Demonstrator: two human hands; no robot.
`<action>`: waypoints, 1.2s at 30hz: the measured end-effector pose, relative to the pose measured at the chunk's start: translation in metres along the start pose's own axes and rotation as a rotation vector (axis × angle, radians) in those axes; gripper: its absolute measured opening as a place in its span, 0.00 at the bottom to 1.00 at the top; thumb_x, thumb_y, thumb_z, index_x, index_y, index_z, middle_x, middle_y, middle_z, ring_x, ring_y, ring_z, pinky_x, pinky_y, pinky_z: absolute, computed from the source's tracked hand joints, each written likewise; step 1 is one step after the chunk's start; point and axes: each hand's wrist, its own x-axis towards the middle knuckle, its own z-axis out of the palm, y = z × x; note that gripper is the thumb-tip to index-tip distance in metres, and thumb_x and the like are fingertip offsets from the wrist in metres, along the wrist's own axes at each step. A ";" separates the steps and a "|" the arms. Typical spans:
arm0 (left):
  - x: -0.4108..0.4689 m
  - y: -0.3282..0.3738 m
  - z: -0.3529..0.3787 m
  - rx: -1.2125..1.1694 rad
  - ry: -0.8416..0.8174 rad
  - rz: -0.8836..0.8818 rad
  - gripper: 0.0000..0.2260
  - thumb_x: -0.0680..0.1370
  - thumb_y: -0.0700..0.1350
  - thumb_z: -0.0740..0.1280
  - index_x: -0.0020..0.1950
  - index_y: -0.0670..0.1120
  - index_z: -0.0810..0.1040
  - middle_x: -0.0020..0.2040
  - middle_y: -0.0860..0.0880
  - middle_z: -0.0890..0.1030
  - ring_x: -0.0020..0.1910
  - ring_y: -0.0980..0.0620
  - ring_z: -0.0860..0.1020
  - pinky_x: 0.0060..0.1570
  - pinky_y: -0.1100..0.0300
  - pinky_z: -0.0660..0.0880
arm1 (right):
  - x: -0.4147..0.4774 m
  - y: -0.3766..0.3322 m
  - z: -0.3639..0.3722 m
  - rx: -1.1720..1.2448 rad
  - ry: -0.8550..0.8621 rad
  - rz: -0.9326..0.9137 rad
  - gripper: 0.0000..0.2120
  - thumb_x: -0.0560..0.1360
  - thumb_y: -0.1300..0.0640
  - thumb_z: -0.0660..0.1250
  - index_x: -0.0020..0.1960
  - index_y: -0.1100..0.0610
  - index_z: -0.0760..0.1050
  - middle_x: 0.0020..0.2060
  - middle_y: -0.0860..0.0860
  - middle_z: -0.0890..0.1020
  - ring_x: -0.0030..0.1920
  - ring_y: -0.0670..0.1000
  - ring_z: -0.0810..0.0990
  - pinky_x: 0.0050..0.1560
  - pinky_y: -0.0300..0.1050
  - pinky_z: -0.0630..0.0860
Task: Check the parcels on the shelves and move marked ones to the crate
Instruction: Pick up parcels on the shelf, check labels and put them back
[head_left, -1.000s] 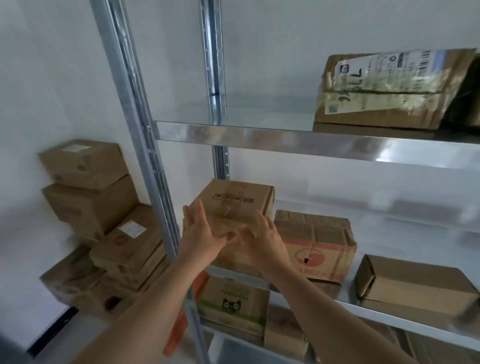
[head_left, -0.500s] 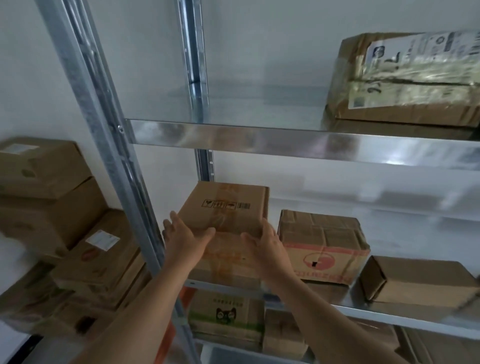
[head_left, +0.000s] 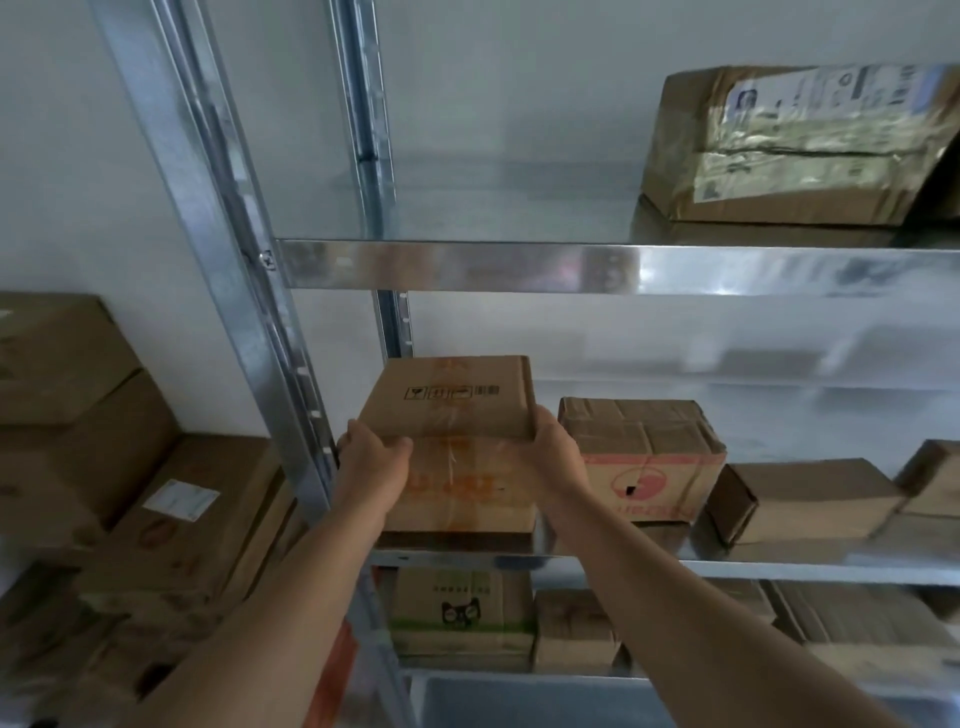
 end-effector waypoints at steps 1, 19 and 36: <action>-0.002 0.002 -0.001 -0.008 -0.002 0.011 0.27 0.82 0.46 0.64 0.78 0.44 0.57 0.71 0.42 0.69 0.44 0.55 0.74 0.32 0.64 0.69 | -0.001 -0.003 -0.001 0.019 0.010 -0.005 0.25 0.69 0.46 0.73 0.65 0.47 0.73 0.50 0.45 0.83 0.49 0.49 0.84 0.50 0.53 0.85; -0.059 0.033 -0.065 -0.332 -0.071 0.237 0.20 0.84 0.40 0.59 0.76 0.50 0.67 0.67 0.51 0.77 0.65 0.49 0.75 0.68 0.45 0.71 | -0.055 -0.034 -0.063 0.333 0.178 -0.060 0.15 0.79 0.66 0.68 0.65 0.59 0.78 0.53 0.51 0.84 0.52 0.54 0.84 0.45 0.41 0.80; -0.086 0.013 -0.097 -0.576 -0.297 0.250 0.31 0.73 0.48 0.72 0.76 0.56 0.68 0.71 0.50 0.75 0.70 0.47 0.73 0.72 0.43 0.67 | -0.086 -0.031 -0.100 0.503 0.133 -0.125 0.31 0.76 0.67 0.71 0.76 0.52 0.70 0.64 0.50 0.81 0.63 0.56 0.79 0.69 0.61 0.74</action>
